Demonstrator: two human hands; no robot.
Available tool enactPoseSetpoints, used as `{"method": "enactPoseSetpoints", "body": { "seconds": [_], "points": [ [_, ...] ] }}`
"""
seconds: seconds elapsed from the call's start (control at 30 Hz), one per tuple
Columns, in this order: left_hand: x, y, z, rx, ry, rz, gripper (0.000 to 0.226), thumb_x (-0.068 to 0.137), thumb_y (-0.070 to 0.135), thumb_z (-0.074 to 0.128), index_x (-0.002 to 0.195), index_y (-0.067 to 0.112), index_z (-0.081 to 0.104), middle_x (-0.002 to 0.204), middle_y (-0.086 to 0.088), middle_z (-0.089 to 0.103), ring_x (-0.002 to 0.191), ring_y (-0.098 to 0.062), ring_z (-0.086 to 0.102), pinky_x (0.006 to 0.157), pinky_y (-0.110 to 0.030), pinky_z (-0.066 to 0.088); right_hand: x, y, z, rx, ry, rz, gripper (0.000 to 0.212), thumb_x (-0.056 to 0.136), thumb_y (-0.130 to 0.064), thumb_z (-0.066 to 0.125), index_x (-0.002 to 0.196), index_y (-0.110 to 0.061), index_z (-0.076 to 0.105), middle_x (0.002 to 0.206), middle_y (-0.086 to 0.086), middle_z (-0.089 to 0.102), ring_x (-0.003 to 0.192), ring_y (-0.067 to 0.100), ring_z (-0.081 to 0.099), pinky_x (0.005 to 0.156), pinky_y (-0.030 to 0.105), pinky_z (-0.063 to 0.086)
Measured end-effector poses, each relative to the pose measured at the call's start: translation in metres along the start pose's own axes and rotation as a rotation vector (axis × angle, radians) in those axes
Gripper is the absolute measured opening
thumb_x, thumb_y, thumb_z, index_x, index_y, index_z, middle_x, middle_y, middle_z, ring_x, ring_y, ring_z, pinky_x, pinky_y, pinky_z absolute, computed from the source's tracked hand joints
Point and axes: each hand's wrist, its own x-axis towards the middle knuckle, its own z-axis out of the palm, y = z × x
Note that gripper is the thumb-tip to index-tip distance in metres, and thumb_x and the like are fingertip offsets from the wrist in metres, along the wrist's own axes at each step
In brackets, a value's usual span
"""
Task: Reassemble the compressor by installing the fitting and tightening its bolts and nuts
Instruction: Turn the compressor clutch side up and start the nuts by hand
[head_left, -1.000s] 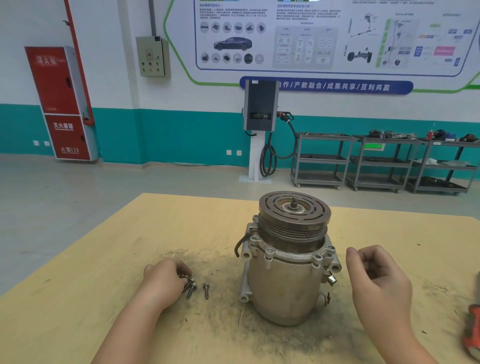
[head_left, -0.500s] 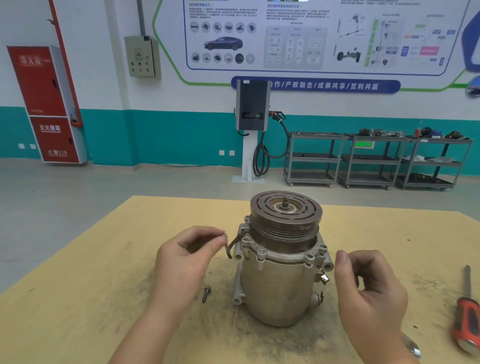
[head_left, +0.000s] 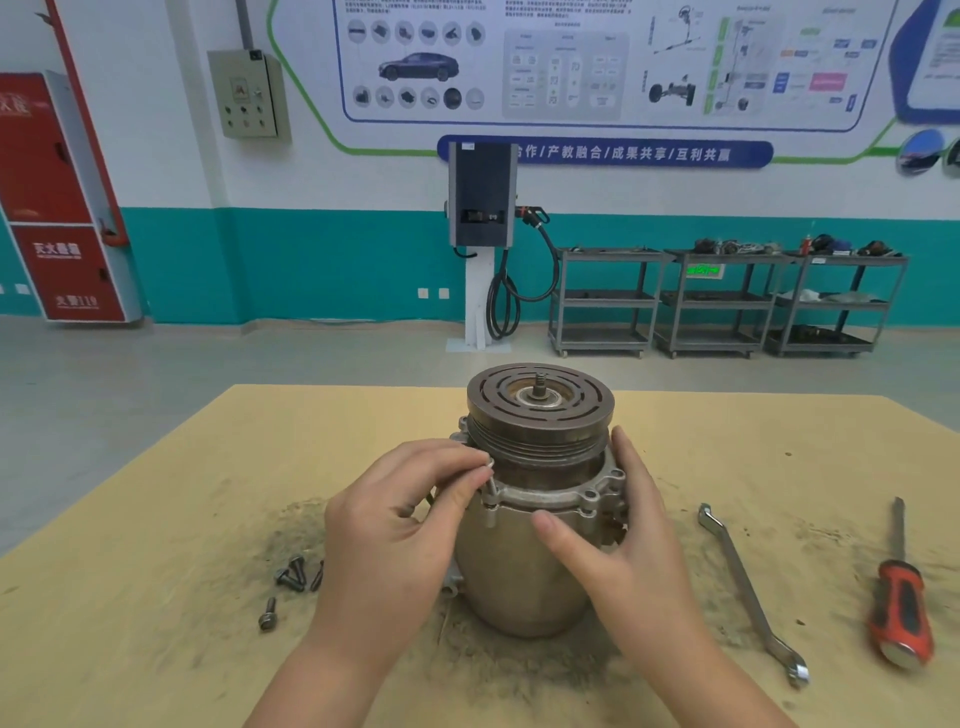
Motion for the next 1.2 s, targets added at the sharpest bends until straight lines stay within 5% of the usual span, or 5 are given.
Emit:
{"method": "enactPoseSetpoints", "body": {
  "seconds": [0.53, 0.73, 0.87, 1.03, 1.2],
  "points": [
    [0.003, -0.011, -0.011, 0.164, -0.22, 0.119, 0.01, 0.084, 0.029, 0.071, 0.089, 0.035, 0.075, 0.094, 0.025, 0.069, 0.102, -0.002, 0.06, 0.087, -0.008, 0.042, 0.001, -0.005, -0.005, -0.018, -0.039, -0.025, 0.103, 0.056, -0.073, 0.069, 0.146, -0.039, 0.032, 0.141, -0.027, 0.043, 0.13, -0.007, 0.039, 0.11, 0.033, 0.037],
    [0.009, -0.034, -0.035, -0.014, -0.134, -0.473, 0.009, 0.095, 0.024, 0.062, 0.097, 0.031, 0.068, 0.09, 0.008, 0.071, 0.085, -0.006, 0.067, 0.066, -0.009, 0.046, 0.001, -0.004, -0.007, -0.018, -0.052, -0.026, 0.096, 0.057, -0.08, 0.069, 0.14, -0.052, 0.028, 0.139, -0.034, 0.04, 0.127, -0.015, 0.036, 0.103, 0.021, 0.033],
    [0.005, -0.065, -0.05, 0.613, -0.534, -0.723, 0.014, 0.088, 0.027, 0.071, 0.082, 0.025, 0.059, 0.081, 0.006, 0.062, 0.072, -0.008, 0.058, 0.053, -0.017, 0.037, 0.001, -0.005, -0.007, -0.028, -0.051, -0.032, 0.091, 0.055, -0.082, 0.067, 0.134, -0.059, 0.027, 0.137, -0.037, 0.039, 0.125, -0.019, 0.036, 0.1, 0.016, 0.032],
    [-0.001, -0.069, -0.05, 0.746, -0.903, -0.737, 0.022, 0.079, 0.032, 0.078, 0.079, 0.028, 0.057, 0.084, 0.01, 0.06, 0.072, -0.001, 0.054, 0.053, -0.016, 0.037, 0.002, -0.004, -0.008, -0.045, -0.056, -0.043, 0.099, 0.052, -0.089, 0.061, 0.137, -0.056, 0.026, 0.138, -0.037, 0.038, 0.125, -0.019, 0.035, 0.099, 0.015, 0.032],
    [-0.004, -0.074, -0.052, 0.781, -0.963, -0.682, 0.02, 0.082, 0.02, 0.072, 0.077, 0.032, 0.056, 0.082, 0.013, 0.058, 0.069, 0.0, 0.053, 0.047, -0.009, 0.036, 0.003, -0.005, -0.009, -0.047, -0.067, -0.057, 0.085, 0.057, -0.081, 0.066, 0.13, -0.062, 0.027, 0.133, -0.043, 0.037, 0.123, -0.021, 0.035, 0.094, 0.004, 0.029]
  ]
}}
